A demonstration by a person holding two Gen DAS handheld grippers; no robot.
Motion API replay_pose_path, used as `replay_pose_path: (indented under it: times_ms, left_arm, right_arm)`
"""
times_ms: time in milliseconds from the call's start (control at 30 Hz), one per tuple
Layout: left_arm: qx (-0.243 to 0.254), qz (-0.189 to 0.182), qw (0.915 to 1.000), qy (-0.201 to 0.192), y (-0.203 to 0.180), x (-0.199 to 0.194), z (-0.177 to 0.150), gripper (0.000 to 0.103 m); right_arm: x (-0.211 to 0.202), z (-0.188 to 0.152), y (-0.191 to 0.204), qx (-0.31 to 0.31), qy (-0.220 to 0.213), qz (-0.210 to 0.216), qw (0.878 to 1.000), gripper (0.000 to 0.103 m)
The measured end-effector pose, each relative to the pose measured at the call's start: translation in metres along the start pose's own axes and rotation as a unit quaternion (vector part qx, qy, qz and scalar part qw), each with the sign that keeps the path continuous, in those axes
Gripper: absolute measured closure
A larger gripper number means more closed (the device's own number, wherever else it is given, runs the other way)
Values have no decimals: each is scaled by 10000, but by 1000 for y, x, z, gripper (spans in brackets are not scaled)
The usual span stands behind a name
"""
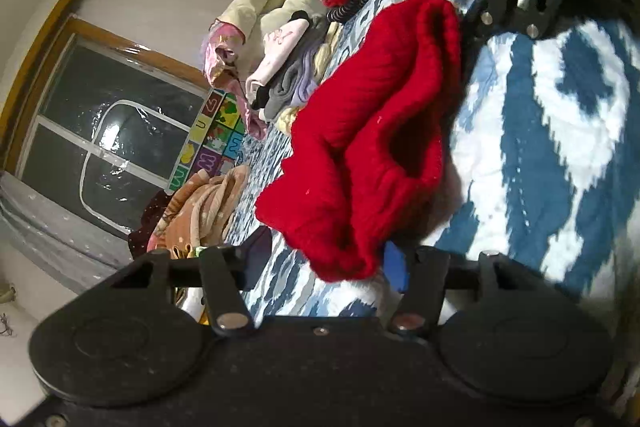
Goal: Fold clothes
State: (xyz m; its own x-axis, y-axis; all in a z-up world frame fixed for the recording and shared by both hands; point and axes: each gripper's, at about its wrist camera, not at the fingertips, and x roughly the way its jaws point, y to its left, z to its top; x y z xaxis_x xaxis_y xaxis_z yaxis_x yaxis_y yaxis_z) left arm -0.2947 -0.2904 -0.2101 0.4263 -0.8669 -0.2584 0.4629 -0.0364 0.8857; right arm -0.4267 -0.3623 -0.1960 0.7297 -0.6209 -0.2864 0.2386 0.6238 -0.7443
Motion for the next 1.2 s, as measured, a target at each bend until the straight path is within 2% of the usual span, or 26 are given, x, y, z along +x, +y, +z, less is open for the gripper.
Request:
replay_pose_path:
  times_ms: [100, 200, 267, 333, 433, 567, 600, 667, 767, 900, 967, 1100, 1200]
  left_arm:
    - [5, 38, 10000, -13, -3, 5, 2, 51]
    - [58, 166, 9998, 35, -8, 9, 6, 60]
    - [8, 195, 9997, 123, -10, 10, 8, 70]
    - [-22, 208, 9997, 140, -11, 7, 9, 75]
    - [-111, 115, 9998, 133, -4, -6, 10, 78]
    - [-147, -391, 9990, 166, 17, -40, 13, 78]
    - [-185, -517, 9983, 171, 23, -49, 13, 77]
    - [-642, -737, 9951, 126, 43, -61, 14, 76]
    - [-1228, -967, 9877, 52, 68, -65, 13, 76]
    - [-1909, -1199, 9743, -27, 92, -47, 11, 76]
    - [-2353, -1330, 9628, -78, 108, -33, 8, 76]
    - [-3200, -1607, 9335, -194, 142, -2, 2, 76]
    - [-3839, -1844, 9045, -241, 162, 29, -6, 76]
  right_arm:
    - [6, 0, -2, 47, -31, -42, 10000, 47]
    - [14, 1, -3, 133, 162, 81, 9997, 70]
    - [18, 1, -3, 238, 261, 161, 9992, 73]
    - [17, 3, -6, 428, 312, 285, 9982, 78]
    - [9, 8, -11, 597, 379, 421, 9966, 80]
    - [-30, 21, -24, 715, 258, 681, 9948, 80]
    - [-40, 24, -26, 700, 178, 634, 9954, 79]
    - [-59, 27, -31, 741, -4, 490, 9960, 77]
    - [-64, 28, -48, 1167, -307, 371, 9920, 75]
    - [-49, 26, -71, 1908, -581, 534, 9784, 78]
    - [-41, 23, -84, 2313, -666, 609, 9687, 79]
    - [-14, 15, -117, 3306, -761, 706, 9381, 79]
    - [15, 9, -135, 3732, -699, 821, 9215, 79]
